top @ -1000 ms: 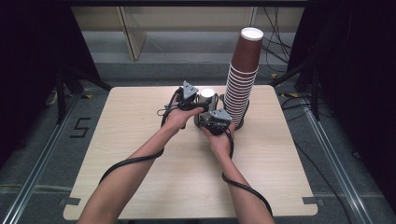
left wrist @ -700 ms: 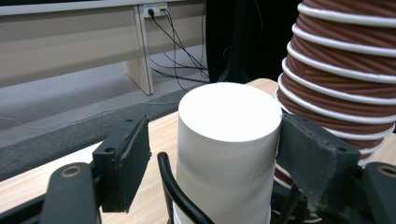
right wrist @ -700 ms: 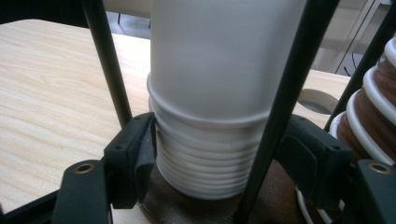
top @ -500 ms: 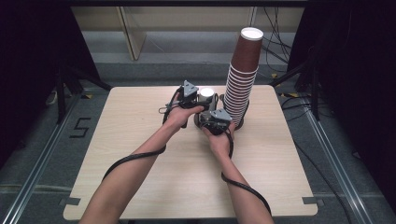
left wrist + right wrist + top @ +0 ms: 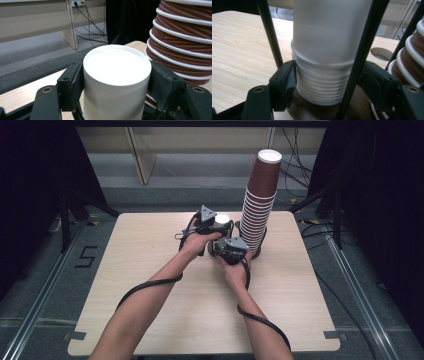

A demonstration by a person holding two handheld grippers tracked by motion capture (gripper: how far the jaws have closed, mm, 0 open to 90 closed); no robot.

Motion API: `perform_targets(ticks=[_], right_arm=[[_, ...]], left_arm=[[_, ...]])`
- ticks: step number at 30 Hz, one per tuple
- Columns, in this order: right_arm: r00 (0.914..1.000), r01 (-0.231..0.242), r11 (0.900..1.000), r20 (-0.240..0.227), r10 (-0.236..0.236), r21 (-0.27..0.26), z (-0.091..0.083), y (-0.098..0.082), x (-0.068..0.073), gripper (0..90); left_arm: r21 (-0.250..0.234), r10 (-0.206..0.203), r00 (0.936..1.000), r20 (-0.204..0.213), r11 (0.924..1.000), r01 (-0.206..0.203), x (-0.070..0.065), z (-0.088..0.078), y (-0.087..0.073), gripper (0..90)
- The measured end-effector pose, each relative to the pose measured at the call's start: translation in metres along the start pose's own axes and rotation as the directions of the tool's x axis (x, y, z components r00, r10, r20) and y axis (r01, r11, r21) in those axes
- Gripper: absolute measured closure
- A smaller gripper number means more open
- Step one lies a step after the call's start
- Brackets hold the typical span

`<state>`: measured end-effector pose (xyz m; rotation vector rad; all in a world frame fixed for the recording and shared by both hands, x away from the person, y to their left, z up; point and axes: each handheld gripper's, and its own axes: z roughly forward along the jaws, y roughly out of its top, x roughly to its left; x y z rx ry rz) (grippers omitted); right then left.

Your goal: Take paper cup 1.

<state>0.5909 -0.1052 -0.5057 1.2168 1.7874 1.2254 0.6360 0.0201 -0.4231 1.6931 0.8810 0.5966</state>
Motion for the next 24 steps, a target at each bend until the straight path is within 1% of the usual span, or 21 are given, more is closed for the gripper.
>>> perform_targets(ticks=[1,4,6,7,8,9,10,11,12,15,16,17,18,19,20,22,23,24], right_arm=[[0.9999,-0.008,1.0,-0.008,0.008,0.005,-0.001,0.0,0.0,32.2],[1.0,0.005,1.0,-0.002,-0.005,0.004,0.0,0.0,-0.001,32.6],[0.9999,0.01,1.0,-0.001,-0.01,0.004,0.0,0.0,-0.001,32.6],[0.9999,0.015,1.0,-0.001,-0.015,0.015,-0.001,0.0,-0.001,32.6],[1.0,0.005,1.0,-0.005,-0.005,0.017,-0.001,0.0,-0.001,32.7],[1.0,0.007,1.0,-0.005,-0.007,0.018,-0.001,0.0,-0.001,32.7],[0.9994,0.033,0.999,-0.004,-0.033,0.018,-0.001,0.001,-0.002,32.7],[0.9988,0.049,0.999,0.007,-0.049,0.003,-0.001,0.001,-0.003,32.7],[0.9993,0.036,0.999,0.011,-0.036,0.0,-0.001,0.0,-0.002,32.8],[0.9992,0.039,0.999,0.012,-0.039,-0.005,-0.001,0.0,-0.003,32.8],[0.9995,0.032,0.999,0.003,-0.032,0.01,-0.002,0.001,-0.002,32.7],[0.9998,0.015,1.0,-0.011,-0.015,0.013,-0.003,0.001,-0.002,32.5],[0.9984,0.056,0.998,-0.001,-0.056,0.006,-0.003,0.001,-0.004,32.1],[0.9981,0.061,0.998,-0.005,-0.061,0.003,-0.003,0.001,-0.003,31.8],[0.9985,0.054,0.999,-0.008,-0.054,0.007,-0.005,0.0,-0.003,31.5],[0.9979,0.064,0.998,-0.012,-0.064,0.016,-0.007,0.0,-0.003,30.5],[0.9978,0.062,0.998,-0.023,-0.062,0.003,-0.007,0.0,-0.002,30.3],[0.9971,0.074,0.997,-0.016,-0.074,0.003,-0.01,0.0,-0.002,30.0]], left_arm=[[-0.001,0.001,1.0,-0.001,1.0,-0.001,0.0,0.0,0.0,32.5],[0.004,0.005,1.0,0.006,1.0,-0.005,0.001,0.0,0.001,33.2],[-0.002,0.003,1.0,0.007,1.0,-0.003,0.001,-0.001,0.002,33.5],[-0.007,0.005,1.0,0.007,1.0,-0.005,0.001,-0.001,0.003,33.6],[-0.011,0.007,1.0,0.006,0.9999,-0.006,0.001,-0.002,0.004,33.8],[-0.021,0.007,0.9999,0.007,0.9997,-0.007,0.0,-0.003,0.006,33.9],[-0.029,0.01,0.9999,0.007,0.9995,-0.01,0.0,-0.005,0.008,34.1],[-0.033,0.016,0.9998,0.007,0.9993,-0.016,-0.001,-0.006,0.01,34.2],[-0.045,0.013,0.9999,0.008,0.9989,-0.013,-0.001,-0.007,0.012,34.2],[-0.068,0.015,0.9999,0.009,0.9976,-0.014,-0.003,-0.011,0.02,34.3],[-0.074,0.017,0.9998,0.011,0.9971,-0.016,-0.003,-0.013,0.022,34.3],[-0.08,0.018,0.9998,0.01,0.9966,-0.018,-0.003,-0.014,0.025,34.3],[-0.086,0.021,0.9997,0.009,0.9961,-0.02,-0.004,-0.016,0.027,34.3],[-0.09,0.024,0.9997,0.01,0.9957,-0.023,-0.005,-0.017,0.029,34.4],[-0.096,0.029,0.9995,0.007,0.9949,-0.029,-0.006,-0.018,0.031,34.4],[-0.102,0.035,0.9994,0.006,0.9942,-0.034,-0.007,-0.02,0.034,34.4],[-0.105,0.04,0.9992,0.004,0.9937,-0.04,-0.007,-0.022,0.036,34.4],[-0.108,0.038,0.9993,0.004,0.9935,-0.037,-0.008,-0.023,0.037,34.4]])
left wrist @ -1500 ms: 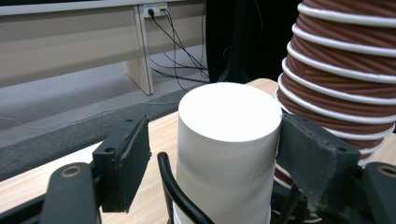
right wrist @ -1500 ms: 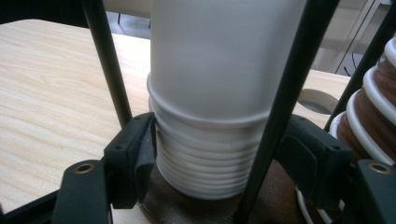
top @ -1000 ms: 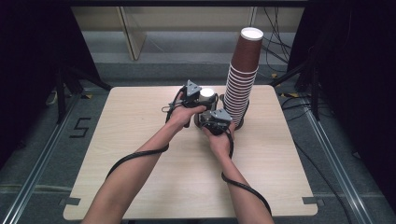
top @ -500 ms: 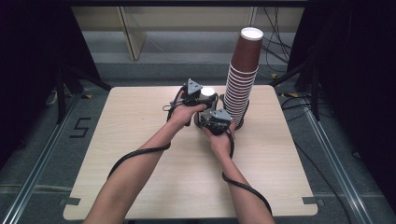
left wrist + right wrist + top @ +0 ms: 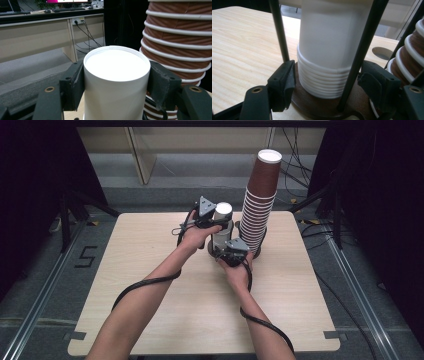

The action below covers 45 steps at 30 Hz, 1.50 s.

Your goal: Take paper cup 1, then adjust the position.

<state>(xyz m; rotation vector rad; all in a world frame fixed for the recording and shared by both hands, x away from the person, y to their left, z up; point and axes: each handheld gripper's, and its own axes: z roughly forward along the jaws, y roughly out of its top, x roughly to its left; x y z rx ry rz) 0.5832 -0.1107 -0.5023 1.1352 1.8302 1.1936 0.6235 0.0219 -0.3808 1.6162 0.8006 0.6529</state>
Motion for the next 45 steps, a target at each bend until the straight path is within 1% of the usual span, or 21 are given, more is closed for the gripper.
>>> perform_targets(ticks=[8,9,10,14,15,16,17,21,22,25,26,27,29,31,34,36,38,39,43,44,45], right_arm=[[0.9998,0.02,1.0,-0.007,-0.02,0.003,-0.012,0.003,-0.001,29.0],[0.9998,0.019,1.0,0.0,-0.019,-0.009,-0.012,0.003,-0.001,28.9],[1.0,-0.006,1.0,-0.003,0.006,0.001,-0.015,0.003,0.001,28.8],[0.9998,0.001,1.0,-0.019,-0.001,0.0,-0.021,0.004,0.002,28.0],[0.9993,0.03,0.999,-0.02,-0.031,-0.011,-0.023,0.005,0.001,27.8],[0.9994,0.019,1.0,-0.029,-0.018,0.007,-0.027,0.006,0.001,27.6],[0.9995,0.016,1.0,-0.026,-0.017,-0.009,-0.028,0.006,0.001,27.4],[0.9984,0.034,0.999,-0.045,-0.034,0.002,-0.04,0.01,-0.002,26.8],[0.9962,0.069,0.998,-0.053,-0.068,0.001,-0.045,0.01,-0.005,26.7],[0.9938,0.085,0.996,-0.073,-0.084,0.011,-0.06,0.01,-0.008,26.7],[0.9896,0.119,0.993,-0.082,-0.118,-0.003,-0.065,0.01,-0.012,26.7],[0.9915,0.101,0.995,-0.082,-0.1,0.003,-0.069,0.01,-0.012,26.7],[0.984,0.152,0.988,-0.093,-0.153,-0.014,-0.077,0.011,-0.019,26.8],[0.9864,0.114,0.993,-0.12,-0.113,0.004,-0.089,0.008,-0.02,26.9],[0.978,0.147,0.989,-0.149,-0.146,-0.004,-0.105,0.005,-0.027,26.9],[0.9807,0.11,0.994,-0.164,-0.107,0.009,-0.116,0.002,-0.027,27.4],[0.9789,0.096,0.995,-0.182,-0.094,0.005,-0.124,-0.002,-0.027,26.2],[0.9751,0.086,0.996,-0.207,-0.079,0.022,-0.129,-0.003,-0.027,25.3],[0.9679,0.048,0.999,-0.247,-0.045,0.007,-0.141,-0.007,-0.026,22.0],[0.9679,0.026,0.999,-0.251,-0.019,0.023,-0.145,-0.008,-0.024,19.2],[0.963,0.015,0.999,-0.269,-0.004,0.039,-0.148,-0.009,-0.024,16.2]], left_arm=[[-0.033,0.015,0.9999,-0.003,0.9993,-0.015,-0.003,-0.008,0.013,34.4],[-0.038,0.021,0.9998,-0.005,0.9991,-0.021,-0.004,-0.009,0.015,34.4],[-0.043,0.023,0.9997,-0.006,0.9988,-0.023,-0.005,-0.01,0.017,34.4],[-0.052,0.037,0.9993,-0.007,0.998,-0.038,-0.007,-0.016,0.024,34.3],[-0.053,0.041,0.9991,-0.008,0.9977,-0.041,-0.007,-0.018,0.026,34.3],[-0.053,0.038,0.9993,-0.008,0.9979,-0.038,-0.008,-0.02,0.027,34.3],[-0.053,0.037,0.9993,-0.007,0.9979,-0.037,-0.008,-0.023,0.029,34.2],[-0.048,0.032,0.9995,0.002,0.9983,-0.032,-0.01,-0.035,0.032,34.1],[-0.046,0.031,0.9995,0.004,0.9985,-0.03,-0.011,-0.038,0.033,34.1],[-0.042,0.036,0.9992,0.015,0.9985,-0.036,-0.013,-0.053,0.033,34.1],[-0.042,0.034,0.9992,0.02,0.9986,-0.033,-0.014,-0.056,0.033,34.0],[-0.038,0.041,0.9989,0.022,0.9984,-0.04,-0.014,-0.061,0.033,34.0],[-0.031,0.041,0.9986,0.034,0.9987,-0.04,-0.016,-0.07,0.031,34.0],[-0.017,0.054,0.9975,0.045,0.9984,-0.054,-0.018,-0.079,0.027,33.9],[0.009,0.049,0.9965,0.068,0.9987,-0.049,-0.024,-0.093,0.018,34.0],[0.018,0.056,0.9952,0.08,0.9982,-0.058,-0.028,-0.102,0.013,33.9],[0.021,0.057,0.994,0.094,0.998,-0.059,-0.031,-0.112,0.008,33.9],[0.023,0.063,0.9928,0.102,0.9976,-0.066,-0.033,-0.116,0.006,34.0],[0.027,0.068,0.9895,0.127,0.997,-0.072,-0.04,-0.133,-0.004,33.9],[0.028,0.068,0.9888,0.132,0.997,-0.073,-0.04,-0.137,-0.007,33.9],[0.029,0.066,0.9886,0.136,0.9971,-0.071,-0.041,-0.14,-0.009,33.9]])
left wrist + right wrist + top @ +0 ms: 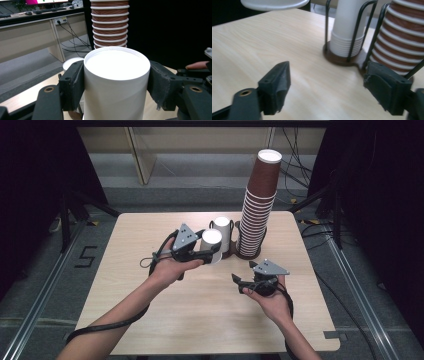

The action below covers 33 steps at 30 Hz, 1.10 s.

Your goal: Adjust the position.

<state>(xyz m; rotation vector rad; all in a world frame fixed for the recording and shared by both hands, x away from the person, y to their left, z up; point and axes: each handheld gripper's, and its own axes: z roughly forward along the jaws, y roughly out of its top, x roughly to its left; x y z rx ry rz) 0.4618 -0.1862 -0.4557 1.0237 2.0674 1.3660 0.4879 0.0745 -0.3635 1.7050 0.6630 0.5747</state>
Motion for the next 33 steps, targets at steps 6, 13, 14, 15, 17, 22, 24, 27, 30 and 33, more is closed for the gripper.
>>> perform_targets(ticks=[6,13,14,15,17,22,24,27,30,33], right_arm=[[0.999,0.006,1.0,-0.044,-0.005,0.028,-0.008,-0.007,0.004,14.8],[0.9966,-0.019,0.998,-0.079,0.023,0.06,-0.008,-0.011,0.011,17.7],[0.9951,-0.05,0.996,-0.081,0.056,0.071,-0.01,-0.011,0.015,18.0],[0.9962,-0.027,0.998,-0.081,0.031,0.058,-0.011,-0.012,0.016,18.0],[0.9955,-0.008,0.999,-0.094,0.013,0.052,-0.014,-0.013,0.021,18.2],[0.9918,0.034,0.999,-0.123,-0.035,-0.015,-0.019,-0.012,0.036,19.0],[0.9884,0.013,1.0,-0.151,-0.016,-0.027,-0.017,-0.012,0.044,18.9],[0.9838,0.034,0.999,-0.175,-0.037,-0.023,-0.016,-0.011,0.049,19.0],[0.984,0.027,0.999,-0.175,-0.033,-0.038,-0.014,-0.009,0.05,19.0],[0.9849,0.045,0.998,-0.165,-0.052,-0.049,-0.011,-0.007,0.05,19.0]], left_arm=[[0.03,0.006,0.9996,0.026,0.9995,-0.007,-0.009,-0.009,-0.016,34.0],[0.082,0.025,0.9979,0.06,0.9962,-0.03,-0.021,-0.01,-0.029,34.0],[0.088,0.028,0.9974,0.067,0.9956,-0.034,-0.023,-0.01,-0.03,33.9],[0.102,0.041,0.9964,0.074,0.9936,-0.048,-0.024,-0.01,-0.031,33.9],[0.126,0.046,0.995,0.089,0.9904,-0.057,-0.028,-0.008,-0.035,33.9],[0.162,0.037,0.9924,0.117,0.9852,-0.056,-0.032,-0.005,-0.046,33.9],[0.176,0.038,0.991,0.128,0.9825,-0.061,-0.033,-0.004,-0.05,33.9],[0.176,0.025,0.9899,0.14,0.9831,-0.05,-0.034,-0.002,-0.053,33.9],[0.176,0.002,0.9873,0.159,0.9839,-0.03,-0.037,0.001,-0.052,33.9],[0.177,0.004,0.984,0.178,0.9835,-0.036,-0.041,0.005,-0.051,33.9]])
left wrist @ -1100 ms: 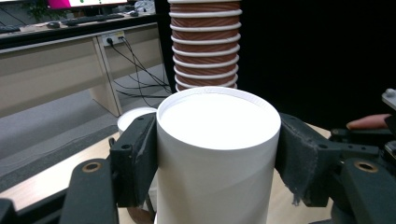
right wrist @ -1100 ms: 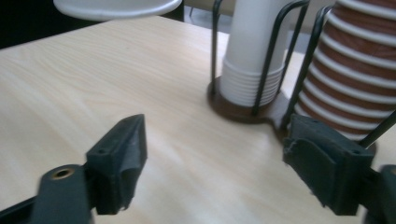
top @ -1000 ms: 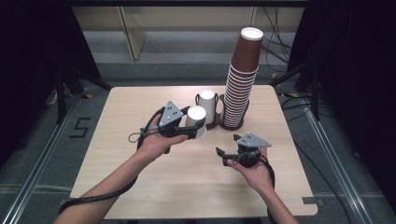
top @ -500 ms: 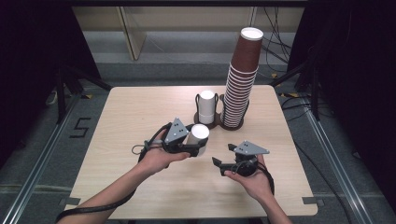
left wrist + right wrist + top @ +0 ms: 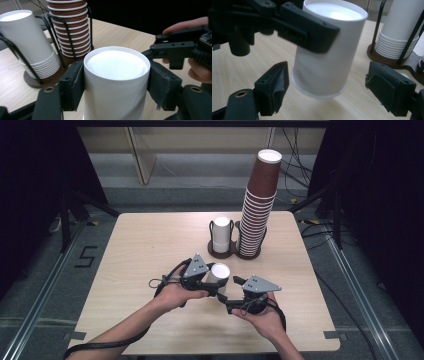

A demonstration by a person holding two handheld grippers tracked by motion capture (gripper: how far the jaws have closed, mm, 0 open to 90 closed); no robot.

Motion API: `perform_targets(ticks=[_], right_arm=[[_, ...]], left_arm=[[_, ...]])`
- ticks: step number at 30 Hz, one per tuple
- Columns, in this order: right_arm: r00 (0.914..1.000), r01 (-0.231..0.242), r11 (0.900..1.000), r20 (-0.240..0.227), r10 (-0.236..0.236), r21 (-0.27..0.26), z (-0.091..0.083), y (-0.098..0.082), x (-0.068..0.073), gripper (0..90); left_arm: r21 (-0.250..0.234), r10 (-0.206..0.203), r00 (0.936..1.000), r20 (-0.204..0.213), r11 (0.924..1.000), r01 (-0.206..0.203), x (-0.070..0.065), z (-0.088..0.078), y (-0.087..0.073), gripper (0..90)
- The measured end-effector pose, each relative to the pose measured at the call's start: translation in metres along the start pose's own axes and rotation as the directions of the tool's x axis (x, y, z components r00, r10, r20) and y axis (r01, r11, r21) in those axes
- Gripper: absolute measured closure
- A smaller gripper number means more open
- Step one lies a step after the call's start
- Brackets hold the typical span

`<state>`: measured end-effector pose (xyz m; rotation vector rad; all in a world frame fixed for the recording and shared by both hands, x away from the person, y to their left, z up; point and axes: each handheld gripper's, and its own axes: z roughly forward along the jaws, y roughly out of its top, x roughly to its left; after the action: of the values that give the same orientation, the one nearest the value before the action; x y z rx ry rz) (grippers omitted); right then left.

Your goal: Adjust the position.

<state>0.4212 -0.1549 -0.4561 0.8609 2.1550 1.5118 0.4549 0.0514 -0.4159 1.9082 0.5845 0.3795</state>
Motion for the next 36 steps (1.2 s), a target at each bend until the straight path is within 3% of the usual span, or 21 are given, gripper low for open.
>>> perform_targets(ticks=[1,2,3,4,7,10,12,15,19,20,22,23,28,32,33,34,36], right_arm=[[0.9999,0.011,1.0,0.004,-0.011,-0.003,0.001,0.0,-0.001,19.0],[0.9997,-0.024,1.0,-0.006,0.024,-0.005,0.003,0.0,0.001,19.0],[1.0,-0.006,1.0,0.0,0.006,-0.011,0.004,0.0,-0.001,19.1],[0.9997,-0.024,1.0,-0.004,0.024,0.01,0.004,-0.001,0.0,19.3],[0.9997,-0.025,1.0,0.008,0.025,-0.005,0.007,-0.003,0.0,20.0],[0.9983,-0.057,0.998,-0.013,0.057,0.008,0.008,-0.004,0.001,21.2],[0.9978,-0.066,0.998,0.003,0.066,-0.016,0.009,-0.004,0.001,22.9],[0.9991,-0.042,0.999,0.005,0.042,-0.019,0.008,-0.003,-0.003,24.0],[0.9965,-0.083,0.997,0.008,0.083,-0.002,0.006,-0.004,0.0,26.3],[0.9983,-0.055,0.998,0.02,0.055,-0.016,0.005,-0.004,-0.002,26.9],[0.9982,-0.057,0.998,0.021,0.057,-0.02,0.005,-0.005,-0.002,28.0],[0.9967,-0.079,0.996,0.012,0.08,-0.028,0.005,-0.005,-0.001,28.5],[0.997,-0.073,0.997,0.021,0.074,-0.031,0.002,-0.004,-0.003,30.2],[0.9936,-0.101,0.995,0.048,0.102,-0.024,-0.001,-0.005,-0.006,30.5],[0.9886,-0.144,0.989,0.042,0.145,-0.015,-0.002,-0.006,-0.005,30.5],[0.9901,-0.126,0.992,0.059,0.127,-0.019,-0.002,-0.008,-0.01,30.5],[0.9793,-0.187,0.982,0.074,0.188,-0.027,-0.004,-0.01,-0.013,30.4]], left_arm=[[0.0,-0.002,1.0,0.001,1.0,0.002,-0.001,0.001,0.0,33.9],[-0.002,-0.005,1.0,0.008,1.0,0.005,-0.002,0.003,0.0,33.9],[-0.001,-0.01,0.9999,0.009,1.0,0.01,-0.004,0.004,0.0,33.9],[-0.002,-0.009,0.9999,0.012,1.0,0.009,-0.005,0.005,-0.001,33.9],[-0.003,-0.012,0.9997,0.02,0.9999,0.012,-0.008,0.007,-0.001,33.9],[-0.009,-0.015,0.9995,0.028,0.9998,0.015,-0.011,0.009,0.0,33.9],[-0.015,-0.017,0.9994,0.032,0.9997,0.017,-0.012,0.01,0.001,33.8],[-0.015,-0.013,0.9994,0.031,0.9998,0.014,-0.013,0.01,0.001,33.7],[-0.022,-0.026,0.999,0.036,0.9994,0.027,-0.014,0.011,0.001,33.2],[-0.022,-0.027,0.9989,0.037,0.9994,0.028,-0.014,0.011,0.001,33.0],[-0.023,-0.029,0.9988,0.04,0.9993,0.03,-0.014,0.011,0.001,32.7],[-0.023,-0.031,0.9986,0.042,0.9992,0.032,-0.014,0.011,0.001,32.6],[-0.047,-0.033,0.9979,0.056,0.9983,0.036,-0.013,0.011,0.003,31.8],[-0.085,-0.015,0.9994,0.03,0.9962,0.018,-0.013,0.005,0.006,21.9],[-0.097,-0.007,0.9997,0.021,0.9953,0.009,-0.014,0.002,0.007,18.4],[-0.102,0.009,0.9998,0.016,0.9948,-0.008,-0.014,-0.001,0.008,14.5],[-0.102,0.038,0.9993,0.002,0.994,-0.038,-0.015,-0.007,0.006,11.0]])
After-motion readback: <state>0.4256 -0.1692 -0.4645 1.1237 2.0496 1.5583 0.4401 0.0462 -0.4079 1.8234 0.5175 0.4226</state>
